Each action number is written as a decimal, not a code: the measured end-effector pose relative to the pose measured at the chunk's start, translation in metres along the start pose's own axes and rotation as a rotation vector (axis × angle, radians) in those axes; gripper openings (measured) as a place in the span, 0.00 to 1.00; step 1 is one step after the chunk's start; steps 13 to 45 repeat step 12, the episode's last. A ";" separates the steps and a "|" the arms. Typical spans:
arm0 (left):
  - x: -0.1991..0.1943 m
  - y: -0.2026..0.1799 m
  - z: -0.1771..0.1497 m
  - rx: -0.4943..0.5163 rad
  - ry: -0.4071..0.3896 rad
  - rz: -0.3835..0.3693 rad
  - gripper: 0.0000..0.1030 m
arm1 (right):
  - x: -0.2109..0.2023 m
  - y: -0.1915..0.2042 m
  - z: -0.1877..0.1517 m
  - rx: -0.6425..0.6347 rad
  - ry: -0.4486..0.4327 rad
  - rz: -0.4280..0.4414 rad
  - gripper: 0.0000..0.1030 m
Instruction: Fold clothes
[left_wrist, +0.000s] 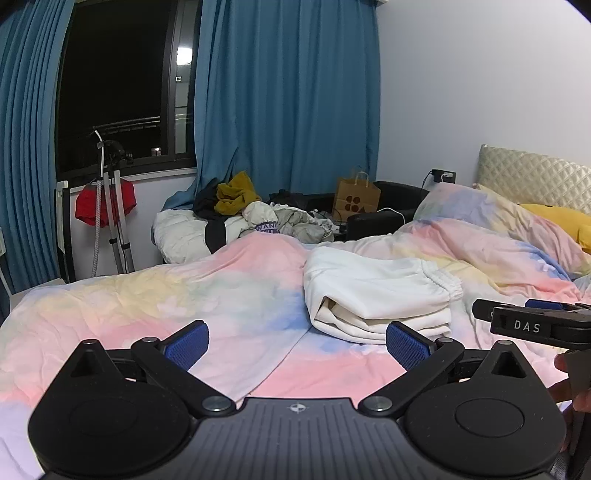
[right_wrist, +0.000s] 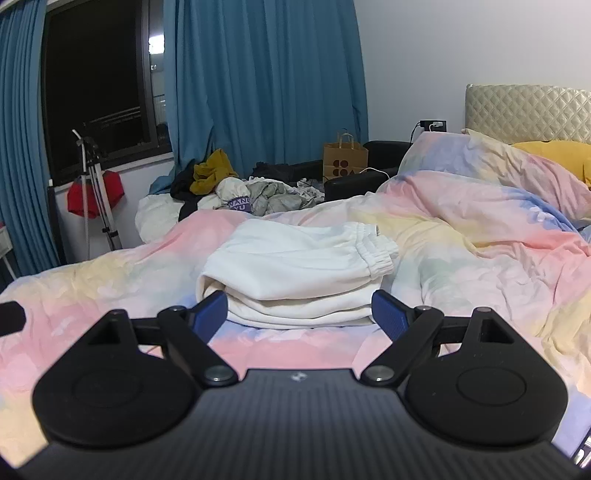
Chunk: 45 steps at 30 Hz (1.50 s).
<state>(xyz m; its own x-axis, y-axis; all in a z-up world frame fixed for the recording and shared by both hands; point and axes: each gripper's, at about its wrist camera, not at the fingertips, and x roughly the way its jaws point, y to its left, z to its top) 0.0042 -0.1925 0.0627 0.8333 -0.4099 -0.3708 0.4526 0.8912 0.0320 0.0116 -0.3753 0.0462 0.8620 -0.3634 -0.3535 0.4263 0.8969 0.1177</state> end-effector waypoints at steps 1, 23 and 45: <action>0.000 0.000 0.000 0.003 -0.001 0.002 1.00 | 0.000 0.001 0.000 -0.004 0.000 -0.002 0.84; -0.001 0.003 -0.001 -0.008 -0.007 0.015 1.00 | -0.001 0.001 0.000 -0.010 0.005 -0.009 0.84; -0.001 0.003 -0.001 -0.008 -0.007 0.015 1.00 | -0.001 0.001 0.000 -0.010 0.005 -0.009 0.84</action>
